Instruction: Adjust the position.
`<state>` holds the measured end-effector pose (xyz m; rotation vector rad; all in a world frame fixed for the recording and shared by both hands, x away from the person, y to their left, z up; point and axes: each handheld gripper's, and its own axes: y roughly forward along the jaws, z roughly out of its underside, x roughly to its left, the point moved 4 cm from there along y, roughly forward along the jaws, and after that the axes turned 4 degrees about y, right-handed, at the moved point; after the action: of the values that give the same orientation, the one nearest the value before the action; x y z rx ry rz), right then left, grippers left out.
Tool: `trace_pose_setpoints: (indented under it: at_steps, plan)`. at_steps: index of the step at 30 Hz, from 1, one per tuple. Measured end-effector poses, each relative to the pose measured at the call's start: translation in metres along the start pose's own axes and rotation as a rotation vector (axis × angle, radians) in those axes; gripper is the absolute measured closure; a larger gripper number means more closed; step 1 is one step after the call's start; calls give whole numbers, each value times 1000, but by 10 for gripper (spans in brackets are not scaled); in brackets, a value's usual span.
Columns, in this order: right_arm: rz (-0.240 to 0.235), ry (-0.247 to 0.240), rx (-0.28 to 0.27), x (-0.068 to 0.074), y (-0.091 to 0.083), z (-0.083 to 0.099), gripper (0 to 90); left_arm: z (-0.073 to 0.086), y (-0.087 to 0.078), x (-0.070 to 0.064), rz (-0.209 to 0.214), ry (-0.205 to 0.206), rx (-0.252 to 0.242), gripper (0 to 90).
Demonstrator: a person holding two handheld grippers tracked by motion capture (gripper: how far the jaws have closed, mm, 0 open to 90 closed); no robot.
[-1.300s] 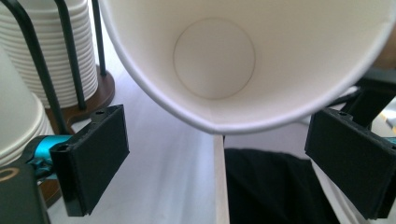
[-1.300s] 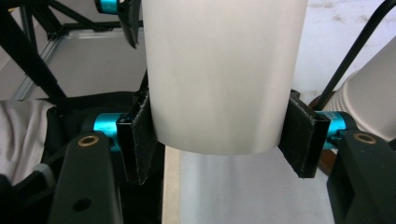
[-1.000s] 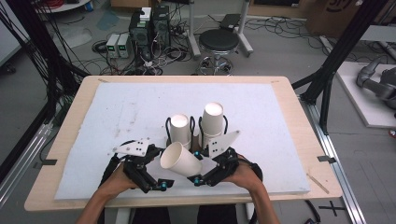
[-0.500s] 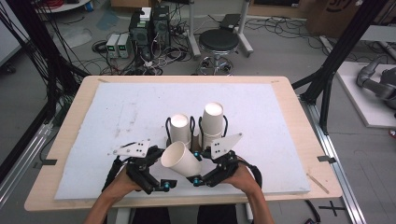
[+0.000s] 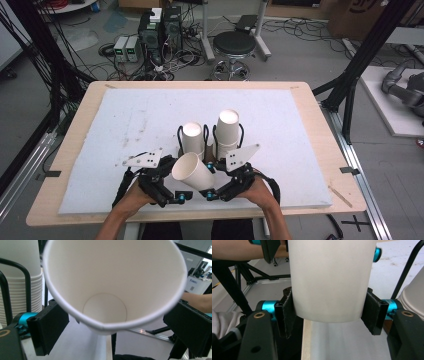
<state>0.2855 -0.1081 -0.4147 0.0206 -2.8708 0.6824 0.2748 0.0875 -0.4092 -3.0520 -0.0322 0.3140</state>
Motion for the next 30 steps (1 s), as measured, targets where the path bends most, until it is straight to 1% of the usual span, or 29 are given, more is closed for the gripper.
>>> trace_pose_setpoints:
  at_steps: [4,5,7,9,14,16,17,18,21,24,30]
  plan:
    - [-5,-2,-4,1,2,2,367,-4,-1,1,2,1,-24,63]
    - [-4,5,-6,1,2,2,367,-5,-1,1,3,3,-30,83]
    - [-10,1,-15,1,2,3,367,-7,-1,2,2,2,-35,94]
    - [-15,1,-28,1,1,3,367,-7,-1,2,8,-1,-34,93]
    - [-17,4,-34,1,1,3,367,-8,1,3,4,-6,-40,93]
    - [-17,-3,-39,1,1,3,367,-9,3,3,6,-6,-40,93]
    - [-21,4,-40,2,2,3,367,-9,4,3,9,-8,-47,93]
    - [-25,-4,-41,1,2,3,368,-10,5,3,12,-8,-48,93]
    - [-27,-6,-44,1,2,3,367,-10,6,3,14,-1,-35,93]
    - [-30,-1,-53,2,2,3,368,-11,6,3,14,0,-39,97]
    - [-36,-6,-48,2,4,3,367,-12,5,2,31,11,-50,181]
